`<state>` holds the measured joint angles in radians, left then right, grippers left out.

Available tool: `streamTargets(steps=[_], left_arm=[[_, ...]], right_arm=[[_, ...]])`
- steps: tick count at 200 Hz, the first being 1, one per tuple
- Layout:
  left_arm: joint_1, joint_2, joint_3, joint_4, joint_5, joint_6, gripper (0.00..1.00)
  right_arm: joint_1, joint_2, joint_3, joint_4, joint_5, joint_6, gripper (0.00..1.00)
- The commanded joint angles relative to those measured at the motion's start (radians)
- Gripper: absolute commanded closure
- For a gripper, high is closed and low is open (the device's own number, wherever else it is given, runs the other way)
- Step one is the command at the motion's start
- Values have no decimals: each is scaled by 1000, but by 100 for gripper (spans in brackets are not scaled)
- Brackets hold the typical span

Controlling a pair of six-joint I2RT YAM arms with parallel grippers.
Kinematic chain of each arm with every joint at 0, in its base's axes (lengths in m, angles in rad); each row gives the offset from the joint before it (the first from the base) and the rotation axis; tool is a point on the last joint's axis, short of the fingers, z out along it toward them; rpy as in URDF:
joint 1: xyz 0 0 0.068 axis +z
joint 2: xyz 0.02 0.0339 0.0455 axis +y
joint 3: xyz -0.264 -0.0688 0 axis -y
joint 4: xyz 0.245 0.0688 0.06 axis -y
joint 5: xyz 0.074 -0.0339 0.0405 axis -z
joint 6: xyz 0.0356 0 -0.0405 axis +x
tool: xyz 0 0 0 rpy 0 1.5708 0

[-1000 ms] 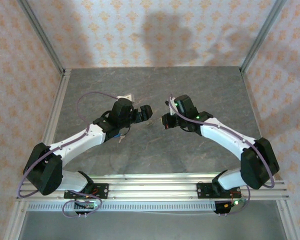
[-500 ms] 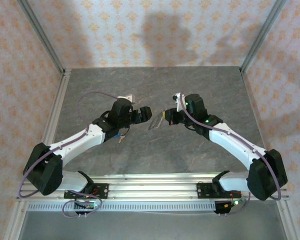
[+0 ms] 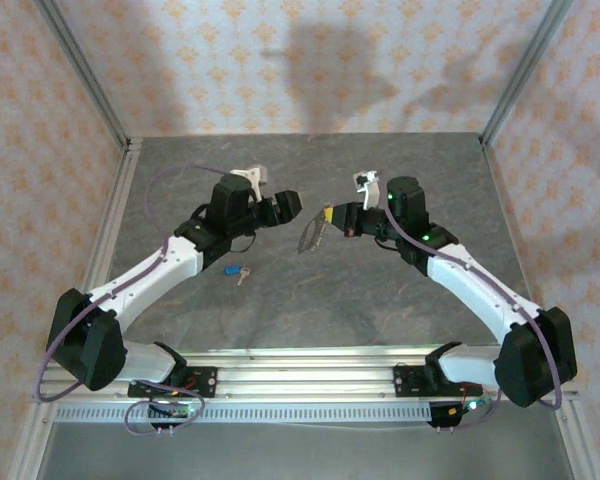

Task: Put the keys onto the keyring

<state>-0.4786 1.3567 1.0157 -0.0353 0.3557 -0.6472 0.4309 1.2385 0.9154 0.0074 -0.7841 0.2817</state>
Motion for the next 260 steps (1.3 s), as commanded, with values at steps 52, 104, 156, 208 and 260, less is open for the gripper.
streamTargets(steps=[52,104,156,208,260], left_arm=[[70,30,165,26,307,107,40],[67,74,225,83,459,120,61],[17,85,267,-4,553,223,62],[5,79,227,29,531,230,63],[5,86,220,26,544,257,66]], right_arm=[[-63,-19,104,90,-274,62,100],[-72,-1,105,98,-315,45,100],[-72,40,99,153,-342,74,100],[-72,54,95,164,-367,79,100],[-72,43,89,164,-375,79,100]])
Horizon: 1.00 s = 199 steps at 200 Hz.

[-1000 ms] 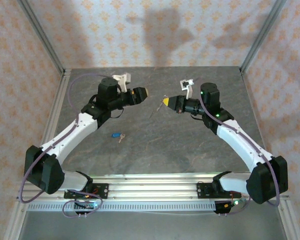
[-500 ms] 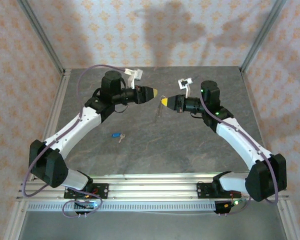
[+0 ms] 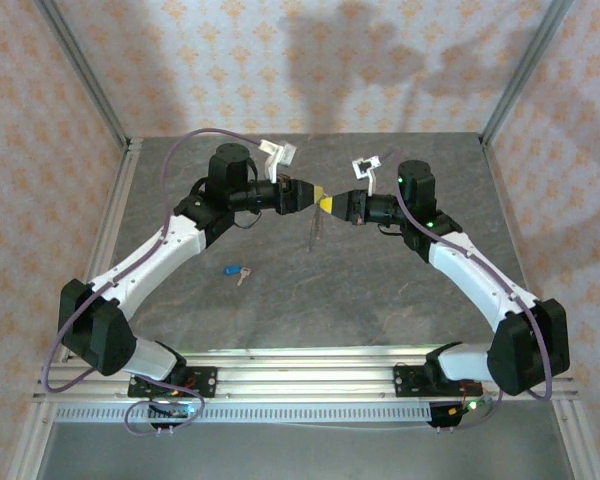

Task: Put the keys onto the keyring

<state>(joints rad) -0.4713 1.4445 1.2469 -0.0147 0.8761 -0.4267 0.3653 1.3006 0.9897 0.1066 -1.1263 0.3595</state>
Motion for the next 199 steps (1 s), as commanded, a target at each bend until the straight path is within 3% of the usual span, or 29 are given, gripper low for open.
streamTargets(steps=[1,108,199], left_arm=[[-2,-2,-12,5,24,37,66],[-7,-4,-32,45,119,41,74],[-38,19,-1,-10,159,107,90]], right_arm=[[-7,-19,15,65,-33,1,100],[-6,-30,18,79,-34,14,100],[-6,-23,21,86,-60,22,100]])
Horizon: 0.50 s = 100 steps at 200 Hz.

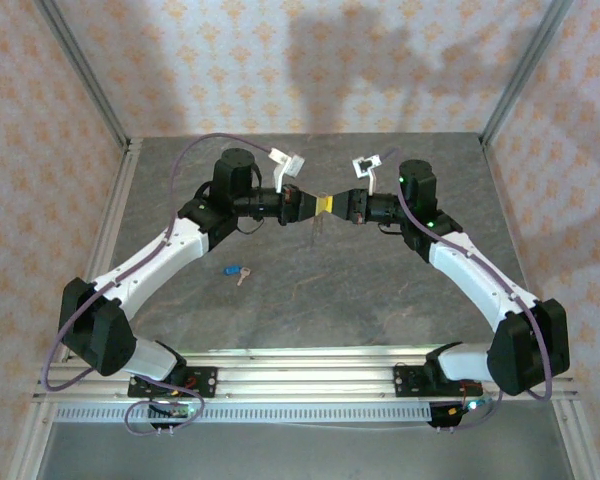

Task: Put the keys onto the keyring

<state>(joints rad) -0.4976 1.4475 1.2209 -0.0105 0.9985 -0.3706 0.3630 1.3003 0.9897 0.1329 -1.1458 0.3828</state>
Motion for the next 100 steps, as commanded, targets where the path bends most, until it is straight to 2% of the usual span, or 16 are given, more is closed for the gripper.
streamTargets(steps=[1,12,25,49,72,100], left_arm=[[-12,16,25,-15,37,52,90],[-12,13,23,-17,23,55,93],[-5,-3,2,23,-17,29,92],[27,-51,-43,113,-88,-33,81],[58,-85,-65,153,-117,-59,64],[64,-74,-37,107,-91,-30,62]], right_arm=[[-4,-22,21,59,-41,-3,100],[-6,-23,23,43,-37,-14,100],[-6,-25,24,19,-29,-33,100],[-13,-30,10,13,-26,-35,100],[-15,-33,6,13,-25,-33,100],[-15,-31,11,22,-33,-22,100]])
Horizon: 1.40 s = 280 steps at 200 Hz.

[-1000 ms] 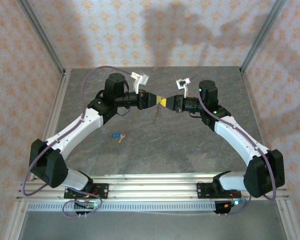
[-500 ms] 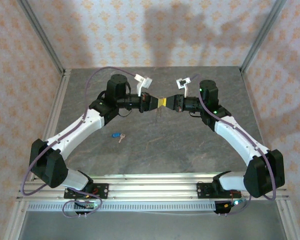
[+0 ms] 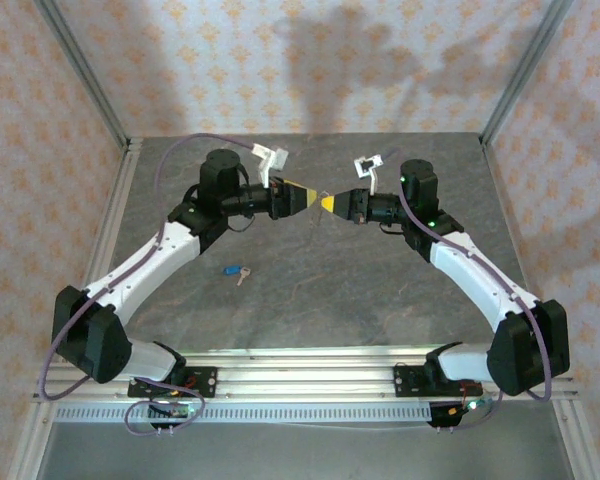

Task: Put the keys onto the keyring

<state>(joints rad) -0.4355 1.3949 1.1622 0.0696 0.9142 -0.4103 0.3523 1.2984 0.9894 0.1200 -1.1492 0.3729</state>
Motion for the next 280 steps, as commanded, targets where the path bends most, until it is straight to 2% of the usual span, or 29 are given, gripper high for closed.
streamTargets(steps=[1,77,130,185,209,237,280], left_arm=[[1,-21,23,26,-6,10,62],[-3,36,52,29,50,10,62],[-38,67,83,6,67,32,63],[-54,60,64,-8,90,54,76],[-57,50,56,-12,117,58,77],[-66,41,62,-65,141,97,80],[-99,47,82,-159,141,181,91]], right_arm=[[-4,-29,12,35,-30,-12,100],[-4,-22,31,33,-55,-4,100],[-3,-25,30,32,-51,-5,100],[-5,-26,30,22,-35,-18,100],[-6,-19,27,27,-35,-17,100],[-6,-9,28,36,-37,-12,100],[-6,6,34,55,-50,9,100]])
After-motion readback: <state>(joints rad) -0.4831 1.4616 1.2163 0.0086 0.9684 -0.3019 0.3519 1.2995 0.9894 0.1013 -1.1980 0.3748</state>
